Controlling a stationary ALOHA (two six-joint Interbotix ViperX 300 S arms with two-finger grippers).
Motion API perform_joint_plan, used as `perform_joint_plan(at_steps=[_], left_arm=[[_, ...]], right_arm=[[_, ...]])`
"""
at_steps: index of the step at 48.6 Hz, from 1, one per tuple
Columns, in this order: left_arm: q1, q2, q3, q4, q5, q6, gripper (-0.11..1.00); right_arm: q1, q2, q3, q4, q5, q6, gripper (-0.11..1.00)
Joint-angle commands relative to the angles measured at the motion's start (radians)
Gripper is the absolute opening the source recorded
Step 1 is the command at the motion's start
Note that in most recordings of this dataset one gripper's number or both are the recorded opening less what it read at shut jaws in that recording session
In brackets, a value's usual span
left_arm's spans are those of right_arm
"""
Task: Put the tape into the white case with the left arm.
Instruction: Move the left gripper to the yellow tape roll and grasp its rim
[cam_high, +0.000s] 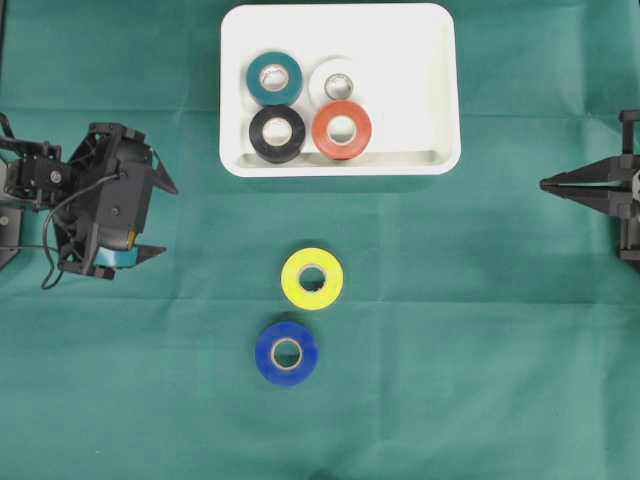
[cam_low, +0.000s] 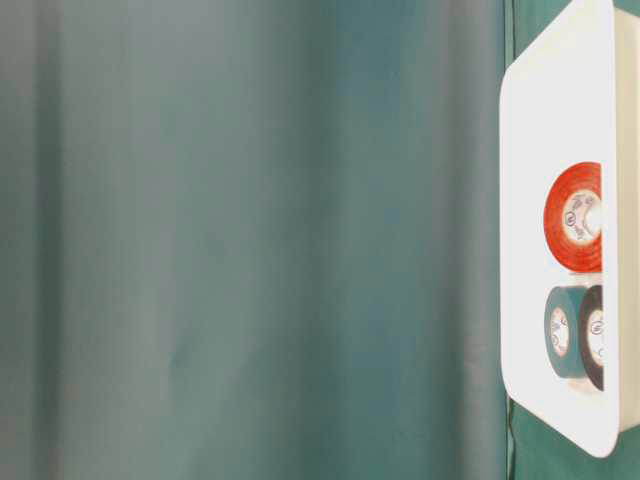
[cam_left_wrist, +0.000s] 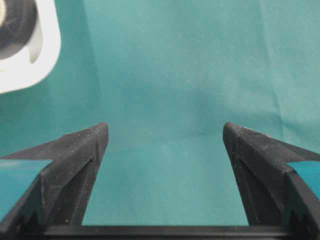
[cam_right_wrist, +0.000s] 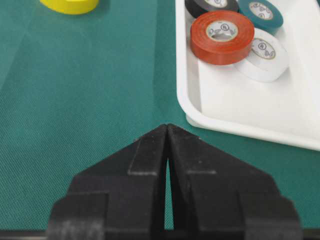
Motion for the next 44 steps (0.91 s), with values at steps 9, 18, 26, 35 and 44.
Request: perform_joint_plan(at_steps=[9,18,26,35,44], left_arm=[[-0.008,0.018,-0.051,0.0,-0.015,-0.002,0.93],[-0.012,0.115,-0.115,0.0,-0.04,-0.006,0.93],[-0.021,0.227,-0.218,-0.002,-0.067,-0.008,0.93],[-0.032,0.337,-0.311,-0.002,-0.077,-0.008,0.93],[-0.046,0.431,-0.41,-0.002,-0.077,-0.008,0.93]], right_arm=[[-0.003,0.006,-0.009,-0.002,-0.011,0.002,-0.09],[-0.003,0.006,-0.009,-0.002,-0.011,0.002,-0.09],[-0.003,0.006,-0.009,-0.002,-0.011,0.002,-0.09],[-0.003,0.006,-0.009,-0.002,-0.011,0.002,-0.09],[-0.003,0.006,-0.009,-0.002,-0.011,0.002,-0.09]])
